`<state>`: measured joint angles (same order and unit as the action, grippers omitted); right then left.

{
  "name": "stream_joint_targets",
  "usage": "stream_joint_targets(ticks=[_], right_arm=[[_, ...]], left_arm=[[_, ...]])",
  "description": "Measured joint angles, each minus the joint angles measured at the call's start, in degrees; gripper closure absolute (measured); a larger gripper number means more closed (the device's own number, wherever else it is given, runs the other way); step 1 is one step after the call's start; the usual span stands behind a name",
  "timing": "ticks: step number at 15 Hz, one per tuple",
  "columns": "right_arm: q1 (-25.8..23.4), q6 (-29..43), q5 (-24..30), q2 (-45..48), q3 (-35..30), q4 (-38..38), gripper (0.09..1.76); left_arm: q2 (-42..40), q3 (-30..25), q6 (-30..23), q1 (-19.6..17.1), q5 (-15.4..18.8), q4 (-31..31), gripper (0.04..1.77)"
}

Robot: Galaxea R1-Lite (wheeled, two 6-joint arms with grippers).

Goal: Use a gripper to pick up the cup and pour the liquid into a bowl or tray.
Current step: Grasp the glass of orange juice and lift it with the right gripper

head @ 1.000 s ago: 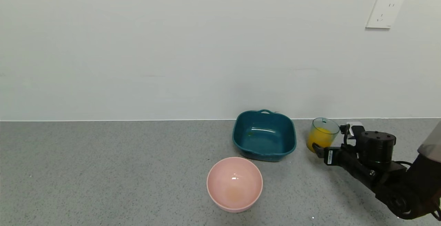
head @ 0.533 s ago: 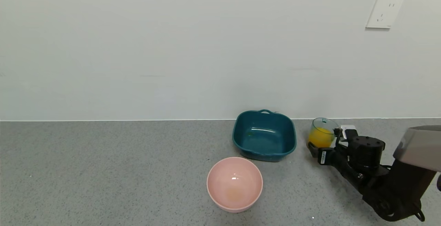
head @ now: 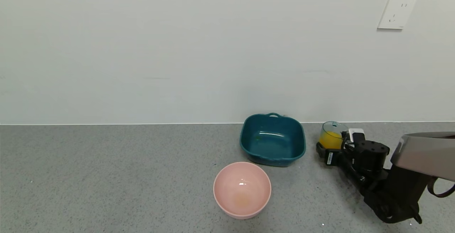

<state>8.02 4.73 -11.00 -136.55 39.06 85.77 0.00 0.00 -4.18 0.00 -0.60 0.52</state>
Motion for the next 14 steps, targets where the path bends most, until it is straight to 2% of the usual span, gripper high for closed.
stream_joint_targets(ticks=[14], right_arm=[[0.2, -0.4, -0.3, -3.4, 4.7, 0.1, 0.14]], left_arm=[[0.0, 0.0, 0.0, 0.0, 0.0, 0.0, 0.09]])
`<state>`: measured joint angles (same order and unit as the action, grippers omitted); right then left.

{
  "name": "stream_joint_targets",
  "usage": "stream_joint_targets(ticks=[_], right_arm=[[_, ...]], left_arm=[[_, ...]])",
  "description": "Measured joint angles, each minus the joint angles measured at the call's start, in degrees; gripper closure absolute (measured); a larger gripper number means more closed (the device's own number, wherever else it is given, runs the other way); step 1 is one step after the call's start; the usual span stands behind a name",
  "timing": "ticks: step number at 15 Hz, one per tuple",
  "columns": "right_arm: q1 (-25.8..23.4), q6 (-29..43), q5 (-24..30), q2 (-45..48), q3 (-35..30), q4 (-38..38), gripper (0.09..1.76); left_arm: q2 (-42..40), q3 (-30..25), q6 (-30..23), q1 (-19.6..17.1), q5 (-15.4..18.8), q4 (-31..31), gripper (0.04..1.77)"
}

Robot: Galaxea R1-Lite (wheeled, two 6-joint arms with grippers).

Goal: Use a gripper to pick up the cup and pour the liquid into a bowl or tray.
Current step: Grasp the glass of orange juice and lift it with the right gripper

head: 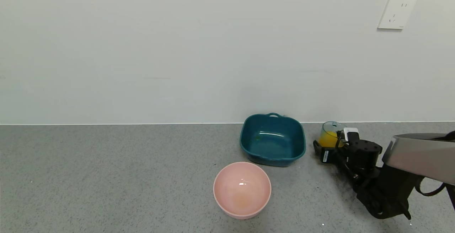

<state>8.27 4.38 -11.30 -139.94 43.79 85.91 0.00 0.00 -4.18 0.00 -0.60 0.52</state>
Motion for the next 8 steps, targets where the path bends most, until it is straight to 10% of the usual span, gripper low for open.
stream_joint_targets(ticks=[8], right_arm=[[0.0, -2.3, 0.0, -1.4, 0.6, 3.6, 0.14]], left_arm=[[0.0, 0.0, 0.0, 0.0, 0.0, 0.0, 0.09]])
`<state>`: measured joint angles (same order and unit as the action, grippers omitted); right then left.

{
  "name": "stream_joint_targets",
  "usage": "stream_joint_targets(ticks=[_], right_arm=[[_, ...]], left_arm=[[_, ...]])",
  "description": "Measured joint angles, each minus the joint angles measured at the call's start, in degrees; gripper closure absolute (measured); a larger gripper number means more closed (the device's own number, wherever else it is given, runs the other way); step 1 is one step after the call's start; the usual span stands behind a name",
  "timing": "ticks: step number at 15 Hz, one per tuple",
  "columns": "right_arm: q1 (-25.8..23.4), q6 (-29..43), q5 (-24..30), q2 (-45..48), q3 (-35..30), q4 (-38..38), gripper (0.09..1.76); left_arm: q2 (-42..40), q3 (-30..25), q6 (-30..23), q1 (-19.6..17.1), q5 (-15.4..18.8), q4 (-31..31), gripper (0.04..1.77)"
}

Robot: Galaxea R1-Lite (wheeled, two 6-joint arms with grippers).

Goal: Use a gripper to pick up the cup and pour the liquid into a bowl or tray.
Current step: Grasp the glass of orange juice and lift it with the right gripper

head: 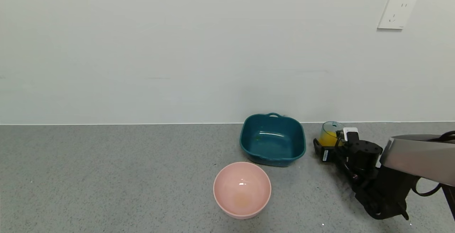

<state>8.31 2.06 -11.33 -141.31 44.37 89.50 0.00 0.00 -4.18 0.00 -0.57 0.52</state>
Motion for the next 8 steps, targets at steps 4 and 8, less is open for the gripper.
stream_joint_targets(ticks=[4, 8], right_arm=[[-0.2, -0.1, 0.1, -0.5, 0.8, 0.0, 0.14], [-0.3, 0.0, 0.1, -0.7, 1.7, -0.1, 0.14]], left_arm=[[0.0, 0.0, 0.0, 0.0, 0.0, 0.0, 0.09], [0.0, 0.0, 0.0, 0.0, 0.0, 0.0, 0.09]])
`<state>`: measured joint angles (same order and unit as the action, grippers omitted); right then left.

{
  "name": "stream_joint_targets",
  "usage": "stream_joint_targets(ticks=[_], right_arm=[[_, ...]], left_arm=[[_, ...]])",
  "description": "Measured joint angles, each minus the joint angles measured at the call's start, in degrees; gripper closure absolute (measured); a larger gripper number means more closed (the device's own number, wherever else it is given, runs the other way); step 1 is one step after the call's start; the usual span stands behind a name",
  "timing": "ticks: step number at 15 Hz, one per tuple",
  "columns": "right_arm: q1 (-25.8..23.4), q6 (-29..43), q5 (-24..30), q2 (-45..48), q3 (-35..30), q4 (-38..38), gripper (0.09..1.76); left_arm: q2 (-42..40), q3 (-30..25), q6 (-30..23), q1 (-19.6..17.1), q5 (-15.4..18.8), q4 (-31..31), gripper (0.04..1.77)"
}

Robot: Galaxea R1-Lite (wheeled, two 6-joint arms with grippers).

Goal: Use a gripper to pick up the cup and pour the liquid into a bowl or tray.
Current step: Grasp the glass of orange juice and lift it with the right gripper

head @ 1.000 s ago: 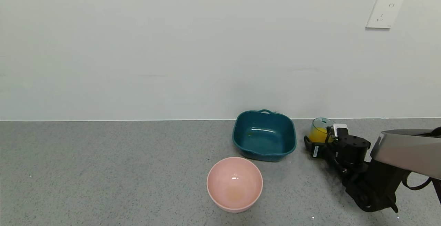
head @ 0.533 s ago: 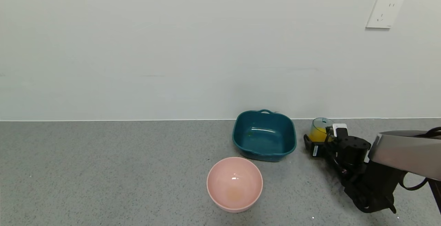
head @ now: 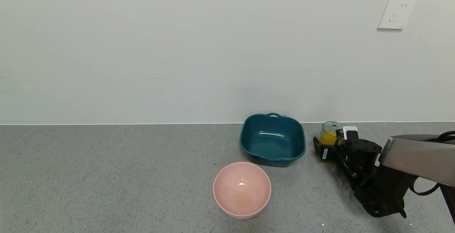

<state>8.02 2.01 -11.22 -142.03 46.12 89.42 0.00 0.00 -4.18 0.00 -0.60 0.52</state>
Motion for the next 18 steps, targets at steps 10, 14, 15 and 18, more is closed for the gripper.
stream_joint_targets(ticks=[10, 14, 15, 18], right_arm=[[-0.3, -0.1, 0.0, -1.2, 1.4, 0.0, 0.14], [-0.5, -0.1, 0.1, -1.2, 2.0, -0.2, 0.14], [-0.5, -0.1, 0.0, -1.3, 2.1, -0.1, 0.14], [-0.5, -0.1, 0.0, -1.3, 2.3, -0.1, 0.44]], left_arm=[[0.0, 0.0, 0.0, 0.0, 0.0, 0.0, 0.09], [0.0, 0.0, 0.0, 0.0, 0.0, 0.0, 0.09], [0.0, 0.0, 0.0, 0.0, 0.0, 0.0, 0.09], [0.0, 0.0, 0.0, 0.0, 0.0, 0.0, 0.09]])
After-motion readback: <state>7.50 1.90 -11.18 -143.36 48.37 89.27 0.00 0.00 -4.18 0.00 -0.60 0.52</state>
